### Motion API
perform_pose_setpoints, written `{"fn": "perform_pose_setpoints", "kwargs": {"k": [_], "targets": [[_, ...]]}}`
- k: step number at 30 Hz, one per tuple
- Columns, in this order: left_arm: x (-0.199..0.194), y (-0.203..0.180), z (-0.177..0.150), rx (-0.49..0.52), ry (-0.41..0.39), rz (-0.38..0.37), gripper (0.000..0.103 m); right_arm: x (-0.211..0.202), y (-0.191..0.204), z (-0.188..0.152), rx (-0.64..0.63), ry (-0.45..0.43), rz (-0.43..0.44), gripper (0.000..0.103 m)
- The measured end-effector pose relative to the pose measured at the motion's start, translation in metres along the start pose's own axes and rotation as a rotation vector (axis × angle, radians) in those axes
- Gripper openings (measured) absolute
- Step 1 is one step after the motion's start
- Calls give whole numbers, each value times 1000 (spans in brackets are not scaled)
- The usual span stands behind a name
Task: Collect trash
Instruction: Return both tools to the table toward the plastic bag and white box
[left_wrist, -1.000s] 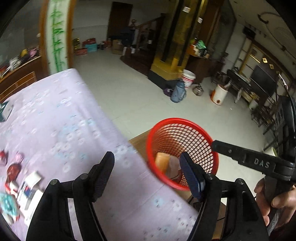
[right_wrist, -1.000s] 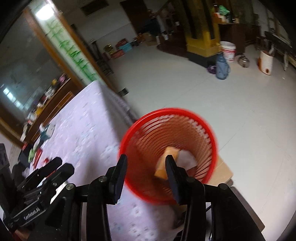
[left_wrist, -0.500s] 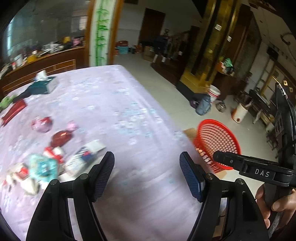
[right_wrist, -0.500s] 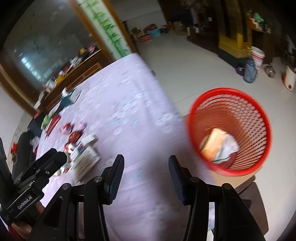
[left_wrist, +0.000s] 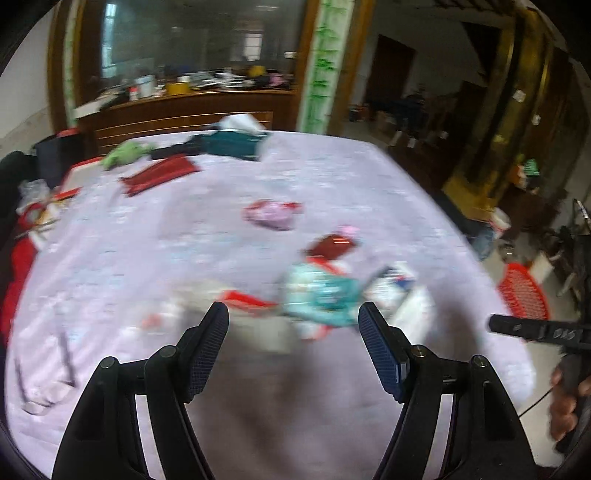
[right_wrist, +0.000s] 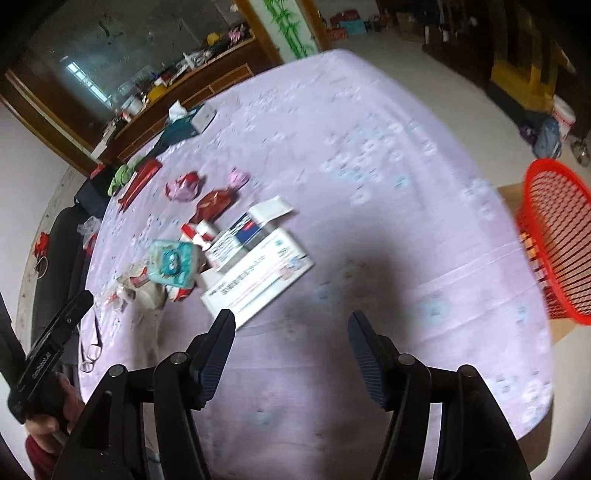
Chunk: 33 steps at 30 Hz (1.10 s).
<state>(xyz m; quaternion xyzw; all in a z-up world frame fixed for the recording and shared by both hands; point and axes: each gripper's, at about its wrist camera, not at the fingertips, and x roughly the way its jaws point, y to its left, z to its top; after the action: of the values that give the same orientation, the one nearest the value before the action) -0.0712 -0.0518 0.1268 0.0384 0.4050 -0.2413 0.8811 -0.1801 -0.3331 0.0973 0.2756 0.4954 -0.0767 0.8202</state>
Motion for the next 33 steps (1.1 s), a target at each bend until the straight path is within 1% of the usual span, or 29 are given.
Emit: {"fn": "perform_pose_setpoints", "kwargs": {"k": [3, 4, 7, 9, 11, 13, 15, 17, 18, 20, 21, 23, 25, 29, 31, 33], "targets": [[6, 43, -3, 12, 8, 52, 72, 18, 12, 1, 24, 40, 4, 70], [12, 56, -3, 18, 27, 63, 72, 22, 16, 1, 35, 46, 10, 70], [33, 83, -1, 52, 73, 90, 72, 24, 26, 1, 35, 32, -2, 70], [51, 92, 0, 81, 112, 67, 72, 24, 31, 0, 33, 18, -17, 70], [65, 99, 0, 89, 127, 77, 72, 25, 30, 0, 51, 16, -28, 70], [81, 101, 0, 98, 161, 44, 71, 27, 30, 0, 69, 15, -36, 70], [94, 102, -2, 116, 175, 42, 71, 26, 28, -1, 87, 15, -47, 70], [102, 101, -3, 134, 184, 30, 69, 28, 27, 0, 106, 18, -53, 70], [107, 101, -3, 140, 186, 29, 62, 30, 26, 0, 116, 20, -55, 70], [116, 103, -4, 137, 197, 25, 41, 32, 27, 2, 142, 24, -45, 70], [119, 105, -5, 122, 199, 26, 35, 34, 28, 3, 151, 25, -40, 70], [119, 107, -4, 97, 184, 20, 34, 39, 30, 7, 171, 28, -30, 72], [111, 106, -4, 88, 148, 38, 33, 47, 33, 13, 201, 33, -30, 80], [89, 110, -6, 71, 99, 51, 33, 67, 35, 20, 238, 65, -51, 80], [71, 110, -7, 69, 67, 59, 33, 80, 35, 23, 258, 83, -87, 80], [58, 111, -7, 56, 47, 52, 33, 88, 35, 26, 276, 89, -105, 80]]}}
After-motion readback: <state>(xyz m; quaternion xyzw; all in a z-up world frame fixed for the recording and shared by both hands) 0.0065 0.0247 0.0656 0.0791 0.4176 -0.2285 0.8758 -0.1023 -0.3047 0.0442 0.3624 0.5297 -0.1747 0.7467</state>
